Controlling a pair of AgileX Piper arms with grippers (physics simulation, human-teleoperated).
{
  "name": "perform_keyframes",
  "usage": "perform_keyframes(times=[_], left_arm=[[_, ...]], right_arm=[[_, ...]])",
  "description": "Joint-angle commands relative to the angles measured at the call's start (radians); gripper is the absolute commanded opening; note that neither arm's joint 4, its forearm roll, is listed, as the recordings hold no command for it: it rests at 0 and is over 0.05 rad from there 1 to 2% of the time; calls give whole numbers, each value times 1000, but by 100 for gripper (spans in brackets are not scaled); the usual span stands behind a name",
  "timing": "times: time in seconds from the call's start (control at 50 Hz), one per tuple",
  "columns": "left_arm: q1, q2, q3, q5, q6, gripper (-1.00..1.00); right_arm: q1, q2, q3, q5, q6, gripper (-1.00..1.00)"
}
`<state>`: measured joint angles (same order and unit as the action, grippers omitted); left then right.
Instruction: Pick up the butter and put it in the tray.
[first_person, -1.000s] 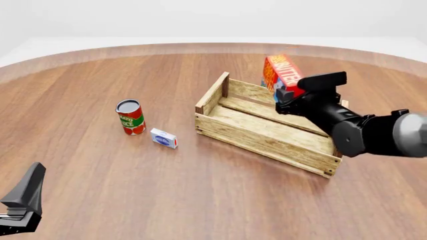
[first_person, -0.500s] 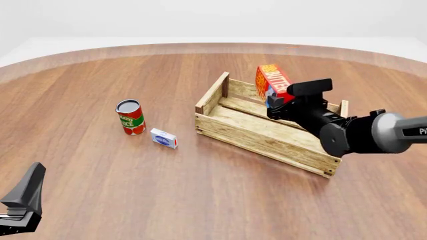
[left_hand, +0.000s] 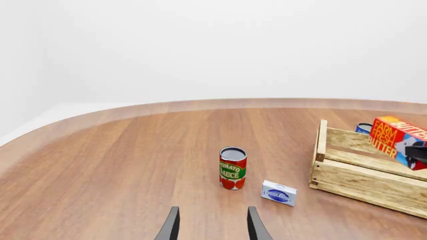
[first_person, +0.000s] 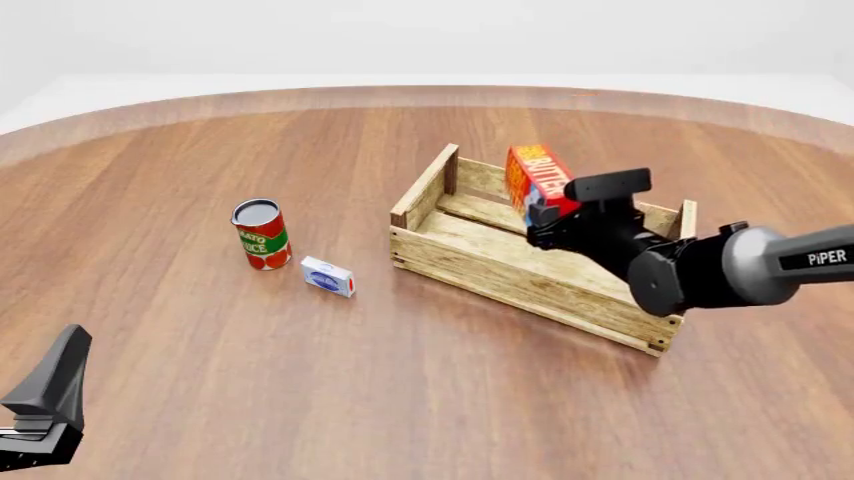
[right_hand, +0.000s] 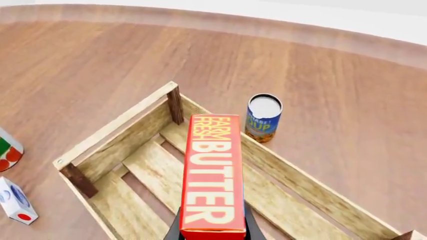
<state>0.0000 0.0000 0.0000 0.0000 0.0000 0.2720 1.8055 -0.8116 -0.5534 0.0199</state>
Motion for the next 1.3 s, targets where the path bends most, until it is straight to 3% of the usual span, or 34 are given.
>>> perform_keyframes(times=[0.02,1.26,1.28,1.3], left_arm=[[0,0,0,0,0,100],[0,0,0,0,0,100],[0,0,0,0,0,100],[0,0,0,0,0,100]], right_arm=[[0,9,-18,-4,24,-100],[-12,77,-38,13,52,-100],[-12,79,-41,16,52,100],[-12,80,-43,18,53,100]])
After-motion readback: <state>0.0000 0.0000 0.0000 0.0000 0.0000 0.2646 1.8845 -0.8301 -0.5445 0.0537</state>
